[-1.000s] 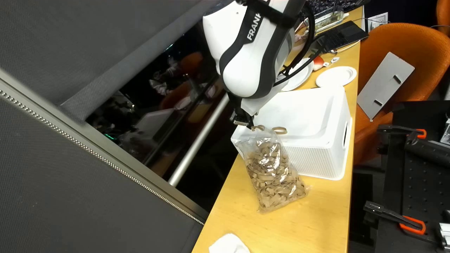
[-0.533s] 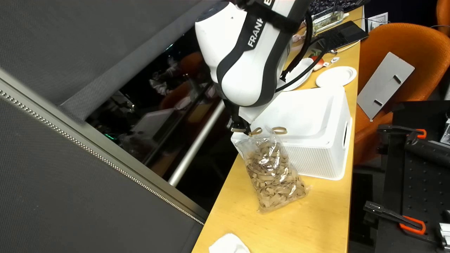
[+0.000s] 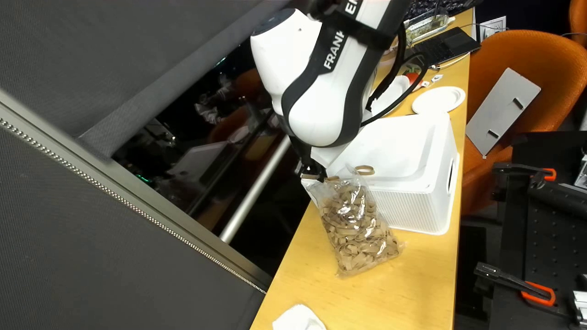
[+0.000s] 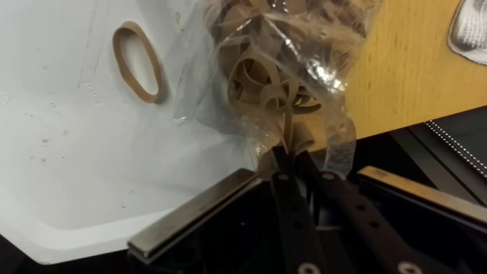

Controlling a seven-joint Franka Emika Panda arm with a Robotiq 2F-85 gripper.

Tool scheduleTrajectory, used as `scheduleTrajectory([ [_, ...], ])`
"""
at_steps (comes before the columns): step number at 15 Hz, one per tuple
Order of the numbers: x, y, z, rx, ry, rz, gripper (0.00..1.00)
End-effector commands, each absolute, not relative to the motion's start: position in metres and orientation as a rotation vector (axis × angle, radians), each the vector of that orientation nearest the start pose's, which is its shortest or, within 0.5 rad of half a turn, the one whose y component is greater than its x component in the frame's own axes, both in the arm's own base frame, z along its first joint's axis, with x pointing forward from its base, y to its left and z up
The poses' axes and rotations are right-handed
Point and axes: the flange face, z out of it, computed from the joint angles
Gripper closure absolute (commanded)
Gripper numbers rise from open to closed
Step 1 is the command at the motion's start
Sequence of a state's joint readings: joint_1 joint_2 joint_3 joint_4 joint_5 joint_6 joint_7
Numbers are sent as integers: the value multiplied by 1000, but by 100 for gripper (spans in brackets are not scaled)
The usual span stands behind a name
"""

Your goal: Move the objects off of the box

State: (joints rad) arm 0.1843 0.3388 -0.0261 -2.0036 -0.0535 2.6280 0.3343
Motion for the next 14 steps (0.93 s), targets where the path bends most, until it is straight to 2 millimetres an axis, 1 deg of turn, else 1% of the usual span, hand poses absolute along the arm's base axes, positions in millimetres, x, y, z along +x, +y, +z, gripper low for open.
scheduleTrajectory([
  [1, 618, 103, 320, -3083, 226, -437, 61],
  [4, 616, 100, 323, -3085, 234, -441, 40],
  [5, 615, 98, 326, -3089, 242, -443, 32],
  [6, 614, 95, 328, -3092, 251, -446, 27],
  [9, 603, 90, 338, -3107, 270, -465, 23],
  [11, 589, 91, 342, -3110, 284, -440, 27],
  [12, 579, 95, 342, -3107, 279, -402, 20],
  [13, 570, 98, 344, -3103, 277, -374, 15],
  [14, 559, 100, 343, -3115, 278, -349, 12],
])
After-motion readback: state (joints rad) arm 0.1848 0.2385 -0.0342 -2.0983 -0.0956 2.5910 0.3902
